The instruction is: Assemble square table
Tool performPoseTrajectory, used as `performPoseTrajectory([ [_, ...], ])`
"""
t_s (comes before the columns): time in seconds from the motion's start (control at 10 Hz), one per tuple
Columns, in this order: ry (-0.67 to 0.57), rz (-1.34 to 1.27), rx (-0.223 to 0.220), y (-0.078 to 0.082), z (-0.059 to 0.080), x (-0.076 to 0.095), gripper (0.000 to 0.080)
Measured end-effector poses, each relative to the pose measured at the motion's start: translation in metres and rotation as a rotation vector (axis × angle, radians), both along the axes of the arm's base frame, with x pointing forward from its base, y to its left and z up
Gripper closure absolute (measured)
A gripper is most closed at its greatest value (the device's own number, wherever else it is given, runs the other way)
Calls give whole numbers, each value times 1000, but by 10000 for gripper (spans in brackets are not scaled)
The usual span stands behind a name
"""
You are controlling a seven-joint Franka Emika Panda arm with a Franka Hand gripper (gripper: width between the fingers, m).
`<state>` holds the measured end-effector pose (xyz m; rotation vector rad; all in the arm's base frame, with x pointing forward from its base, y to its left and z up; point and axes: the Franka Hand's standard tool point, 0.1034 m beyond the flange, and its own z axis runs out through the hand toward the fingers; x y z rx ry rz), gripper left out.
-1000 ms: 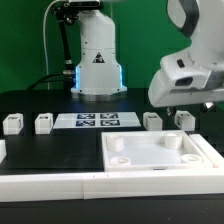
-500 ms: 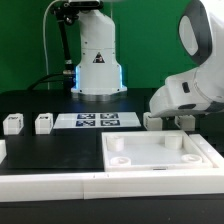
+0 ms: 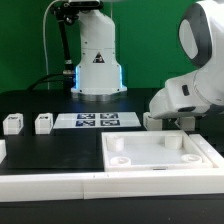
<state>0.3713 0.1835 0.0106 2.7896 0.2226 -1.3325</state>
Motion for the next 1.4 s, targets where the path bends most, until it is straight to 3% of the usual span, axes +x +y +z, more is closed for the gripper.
performPoseTrajectory([
  [0.2,2,0,0,0,-1,-1,512],
  [0.8,4,1,5,-2,1,1,511],
  [1.1,10,-6,38,-16,53,31,509],
  [1.4,-38,-16,46,-17,54,39,509],
])
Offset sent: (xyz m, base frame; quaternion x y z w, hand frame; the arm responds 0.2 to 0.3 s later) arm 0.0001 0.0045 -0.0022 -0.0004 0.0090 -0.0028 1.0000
